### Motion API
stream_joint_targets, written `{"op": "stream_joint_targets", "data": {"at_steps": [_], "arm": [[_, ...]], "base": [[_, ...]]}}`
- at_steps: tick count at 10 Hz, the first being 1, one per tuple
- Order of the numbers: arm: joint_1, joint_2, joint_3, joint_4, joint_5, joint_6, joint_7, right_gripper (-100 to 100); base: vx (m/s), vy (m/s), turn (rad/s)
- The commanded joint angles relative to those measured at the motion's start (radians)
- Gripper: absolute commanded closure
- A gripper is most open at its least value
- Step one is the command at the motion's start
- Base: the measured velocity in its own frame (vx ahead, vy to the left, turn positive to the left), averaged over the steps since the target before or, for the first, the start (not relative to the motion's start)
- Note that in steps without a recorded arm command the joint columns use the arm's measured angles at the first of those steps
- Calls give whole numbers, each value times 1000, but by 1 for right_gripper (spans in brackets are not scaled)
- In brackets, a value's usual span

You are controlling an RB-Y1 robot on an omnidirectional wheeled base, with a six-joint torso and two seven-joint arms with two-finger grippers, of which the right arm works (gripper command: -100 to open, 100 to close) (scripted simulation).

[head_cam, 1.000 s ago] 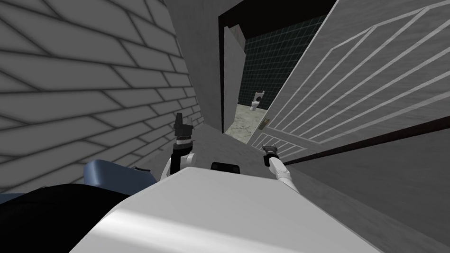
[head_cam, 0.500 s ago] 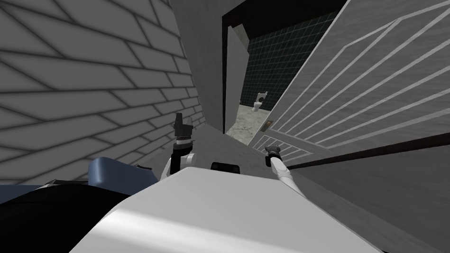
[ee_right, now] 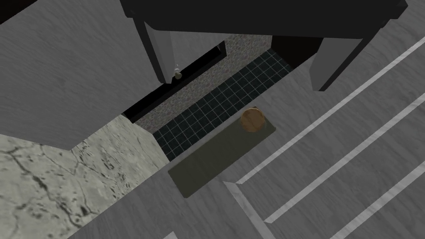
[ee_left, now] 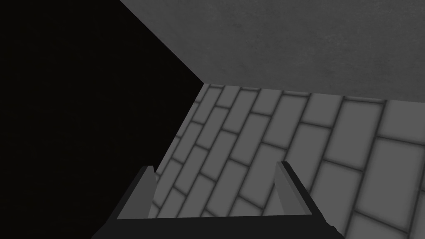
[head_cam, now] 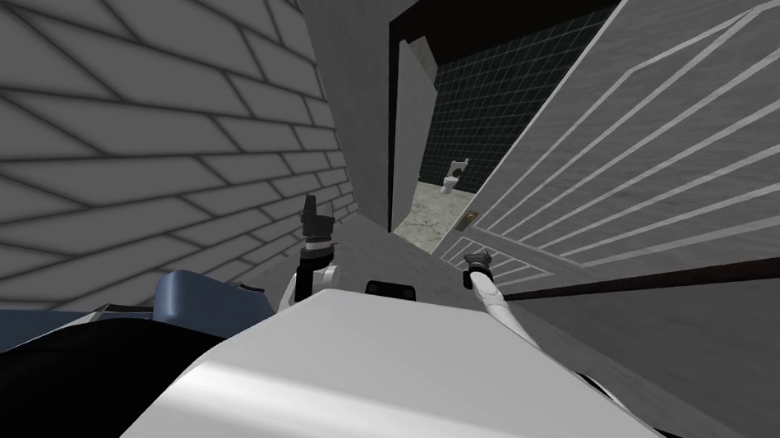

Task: Push the door open

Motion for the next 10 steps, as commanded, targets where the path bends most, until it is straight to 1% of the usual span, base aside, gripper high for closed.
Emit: {"op": "stream_joint_targets", "data": {"at_steps": [1, 2, 4, 5, 7, 8, 9, 10], "arm": [[-11, -15, 0, 33, 50, 22, -2, -100], [-11, -15, 0, 33, 58, 22, -2, -100], [-33, -36, -3, 89, 130, 60, 2, -100], [-33, -36, -3, 89, 146, 60, 2, -100], [-52, -55, -5, 138, 217, 94, 6, -100], [-52, -55, -5, 138, 222, 94, 6, -100], [-62, -64, -6, 162, 260, 110, 7, -100], [-71, -72, -8, 186, 287, 126, 9, -100]], "base": [[51, -4, 90], [44, -8, 44], [59, -16, 99], [58, -20, 49], [57, -20, 78], [51, -12, 47], [53, -5, 68], [73, -20, 101]]}}
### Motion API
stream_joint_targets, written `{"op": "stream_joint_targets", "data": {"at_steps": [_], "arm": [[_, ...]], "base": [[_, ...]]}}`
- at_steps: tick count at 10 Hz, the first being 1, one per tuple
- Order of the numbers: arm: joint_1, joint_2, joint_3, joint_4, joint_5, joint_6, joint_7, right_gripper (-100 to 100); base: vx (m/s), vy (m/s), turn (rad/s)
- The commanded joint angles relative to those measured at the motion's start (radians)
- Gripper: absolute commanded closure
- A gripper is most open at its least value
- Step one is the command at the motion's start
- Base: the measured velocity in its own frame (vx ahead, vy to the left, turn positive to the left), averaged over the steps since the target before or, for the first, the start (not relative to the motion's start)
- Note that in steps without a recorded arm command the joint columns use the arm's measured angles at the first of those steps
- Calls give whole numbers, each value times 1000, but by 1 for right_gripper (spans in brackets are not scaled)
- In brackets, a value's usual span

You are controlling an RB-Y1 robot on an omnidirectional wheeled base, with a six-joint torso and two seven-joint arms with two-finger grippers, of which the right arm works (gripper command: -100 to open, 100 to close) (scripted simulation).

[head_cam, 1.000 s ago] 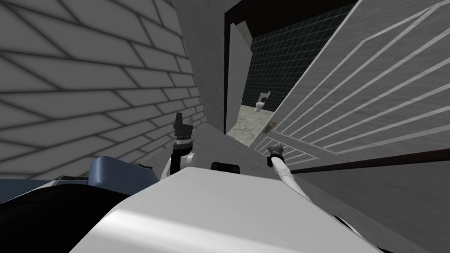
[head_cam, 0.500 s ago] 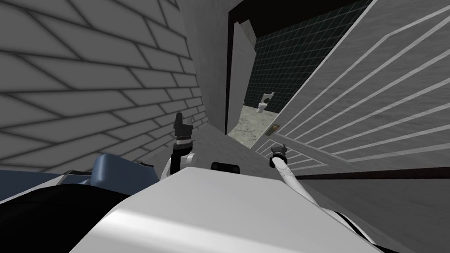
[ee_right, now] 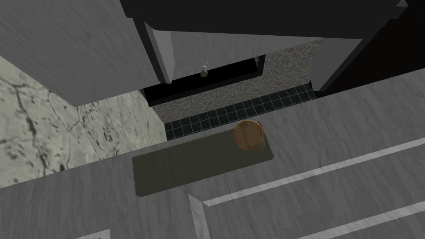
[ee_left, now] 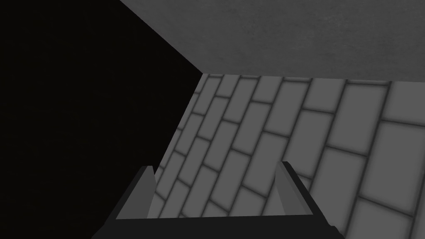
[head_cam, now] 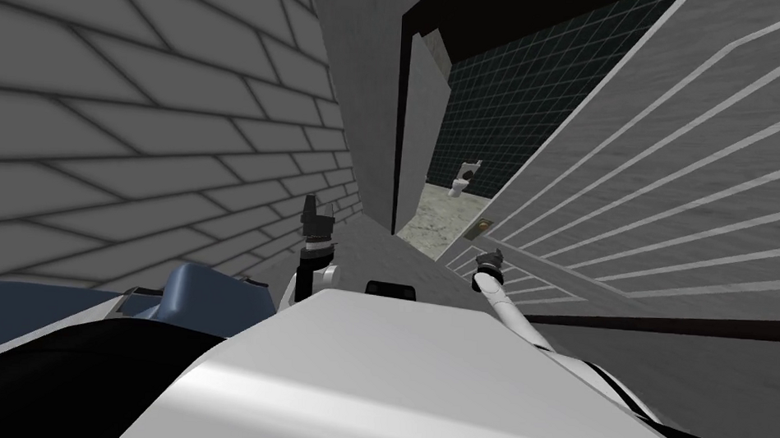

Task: Push the door open

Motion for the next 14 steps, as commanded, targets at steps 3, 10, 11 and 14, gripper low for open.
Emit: {"op": "stream_joint_targets", "data": {"at_steps": [3, 10, 11, 14], "arm": [[-25, -24, -5, 68, 113, 52, 7, -100], [-53, -52, -9, 140, 231, 100, 14, -100], [-57, -55, -11, 147, 230, 102, 14, -100], [-61, -58, -14, 153, 225, 101, 17, -100]], "base": [[79, -28, 89], [44, -18, 53], [97, -112, 18], [139, -108, 32]]}}
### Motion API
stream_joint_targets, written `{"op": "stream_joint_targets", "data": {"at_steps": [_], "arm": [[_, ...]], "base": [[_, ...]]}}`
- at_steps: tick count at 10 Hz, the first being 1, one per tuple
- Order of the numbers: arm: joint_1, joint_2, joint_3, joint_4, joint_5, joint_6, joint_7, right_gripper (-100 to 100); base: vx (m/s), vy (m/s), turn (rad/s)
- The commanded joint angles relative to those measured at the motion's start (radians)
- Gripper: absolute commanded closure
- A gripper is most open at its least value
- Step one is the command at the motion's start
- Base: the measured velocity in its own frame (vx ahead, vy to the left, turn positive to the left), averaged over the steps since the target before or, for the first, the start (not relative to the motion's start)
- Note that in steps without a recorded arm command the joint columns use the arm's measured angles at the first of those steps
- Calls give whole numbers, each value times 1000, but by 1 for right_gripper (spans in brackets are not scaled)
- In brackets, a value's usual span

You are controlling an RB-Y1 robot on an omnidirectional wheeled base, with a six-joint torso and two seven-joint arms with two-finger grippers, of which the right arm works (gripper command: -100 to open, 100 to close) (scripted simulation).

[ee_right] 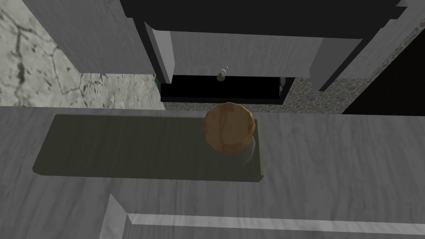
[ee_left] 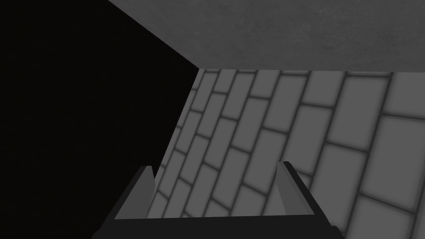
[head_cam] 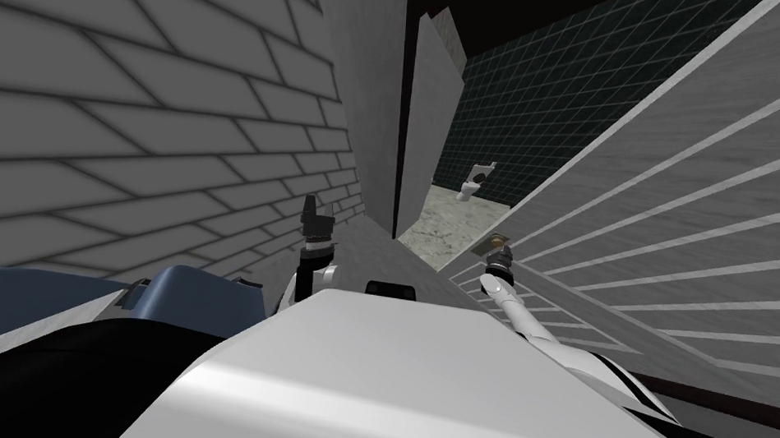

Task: Push the door open

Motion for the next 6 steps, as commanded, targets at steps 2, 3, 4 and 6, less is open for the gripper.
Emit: {"op": "stream_joint_targets", "data": {"at_steps": [2, 3, 4, 6], "arm": [[-4, -4, -3, 8, -5, 0, 2, -100], [-6, -5, -4, 11, -7, -1, 3, -100], [-7, -7, -5, 13, -9, -1, 4, -100], [-6, -5, -4, 12, -8, -1, 4, 100]], "base": [[185, -135, 32], [155, -168, 38], [141, -142, 34], [30, -27, 3]]}}
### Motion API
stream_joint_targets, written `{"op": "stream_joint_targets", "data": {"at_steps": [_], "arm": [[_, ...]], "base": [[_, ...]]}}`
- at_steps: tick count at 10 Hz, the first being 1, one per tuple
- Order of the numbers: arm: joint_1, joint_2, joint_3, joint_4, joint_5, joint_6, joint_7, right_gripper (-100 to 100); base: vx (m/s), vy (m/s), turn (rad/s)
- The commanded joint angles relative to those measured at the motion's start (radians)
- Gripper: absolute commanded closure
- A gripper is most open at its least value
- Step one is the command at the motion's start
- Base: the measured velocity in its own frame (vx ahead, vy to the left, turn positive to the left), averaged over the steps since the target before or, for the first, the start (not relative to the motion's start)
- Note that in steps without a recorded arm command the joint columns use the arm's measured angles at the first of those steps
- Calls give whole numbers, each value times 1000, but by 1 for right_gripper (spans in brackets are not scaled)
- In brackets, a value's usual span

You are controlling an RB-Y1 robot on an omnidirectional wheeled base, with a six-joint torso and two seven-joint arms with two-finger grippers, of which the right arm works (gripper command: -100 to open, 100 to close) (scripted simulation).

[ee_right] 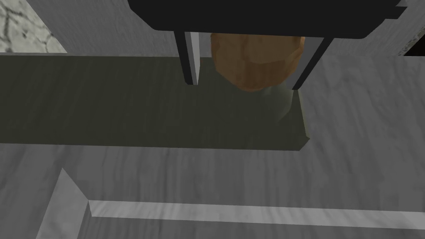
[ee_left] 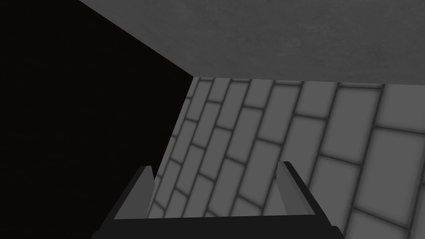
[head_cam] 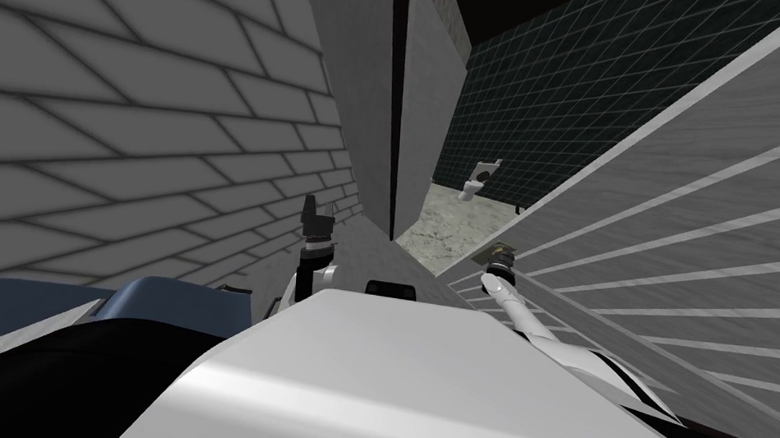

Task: Push the door open

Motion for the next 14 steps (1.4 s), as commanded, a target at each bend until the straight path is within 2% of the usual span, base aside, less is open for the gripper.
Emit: {"op": "stream_joint_targets", "data": {"at_steps": [1, 5, 7, 14], "arm": [[2, 2, 1, 1, 0, -1, 0, 100], [2, 2, 1, 1, 0, -1, 0, 100], [-8, -1, 4, 1, -11, 6, -45, 100], [-31, 12, 34, 10, -59, 31, -227, 100]], "base": [[-18, 11, 5], [-3, 2, 1], [28, -23, -23], [35, -26, -36]]}}
